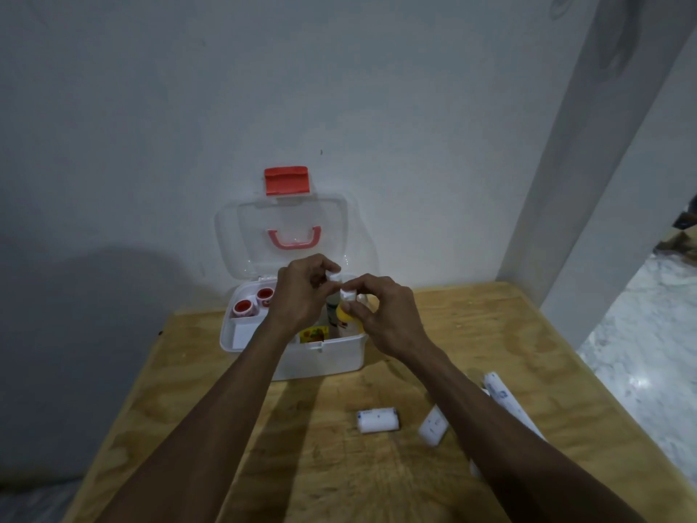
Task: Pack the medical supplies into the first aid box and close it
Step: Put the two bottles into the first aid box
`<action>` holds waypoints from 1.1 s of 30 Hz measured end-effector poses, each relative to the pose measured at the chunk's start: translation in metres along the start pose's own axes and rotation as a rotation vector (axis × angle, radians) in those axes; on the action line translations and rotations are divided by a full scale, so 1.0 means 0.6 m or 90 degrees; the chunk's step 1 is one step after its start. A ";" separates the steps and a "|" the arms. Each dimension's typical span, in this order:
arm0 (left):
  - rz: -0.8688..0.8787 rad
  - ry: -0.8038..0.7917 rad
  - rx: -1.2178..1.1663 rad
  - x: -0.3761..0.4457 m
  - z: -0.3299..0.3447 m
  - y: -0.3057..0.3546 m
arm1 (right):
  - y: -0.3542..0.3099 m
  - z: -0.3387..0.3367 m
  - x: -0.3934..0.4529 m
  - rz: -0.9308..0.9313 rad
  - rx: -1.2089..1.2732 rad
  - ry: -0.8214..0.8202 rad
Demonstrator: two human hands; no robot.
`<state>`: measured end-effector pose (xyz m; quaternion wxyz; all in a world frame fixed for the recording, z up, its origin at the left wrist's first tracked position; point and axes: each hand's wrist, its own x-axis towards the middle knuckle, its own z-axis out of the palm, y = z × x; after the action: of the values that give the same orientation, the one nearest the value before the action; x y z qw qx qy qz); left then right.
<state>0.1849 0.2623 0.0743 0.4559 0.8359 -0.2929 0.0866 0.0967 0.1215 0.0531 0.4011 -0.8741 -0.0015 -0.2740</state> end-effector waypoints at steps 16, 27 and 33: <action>0.033 -0.054 0.147 -0.018 -0.016 0.008 | -0.011 -0.034 0.002 -0.012 -0.091 -0.085; 0.103 0.131 0.037 -0.075 -0.028 0.073 | -0.015 -0.156 -0.070 0.080 -0.095 0.012; 0.103 0.091 0.000 -0.158 0.003 0.101 | -0.010 -0.178 -0.167 0.192 -0.154 0.077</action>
<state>0.0730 0.2747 0.0772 0.4674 0.8012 -0.3263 0.1821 -0.0407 0.0725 0.0653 0.3292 -0.8880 0.1868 -0.2611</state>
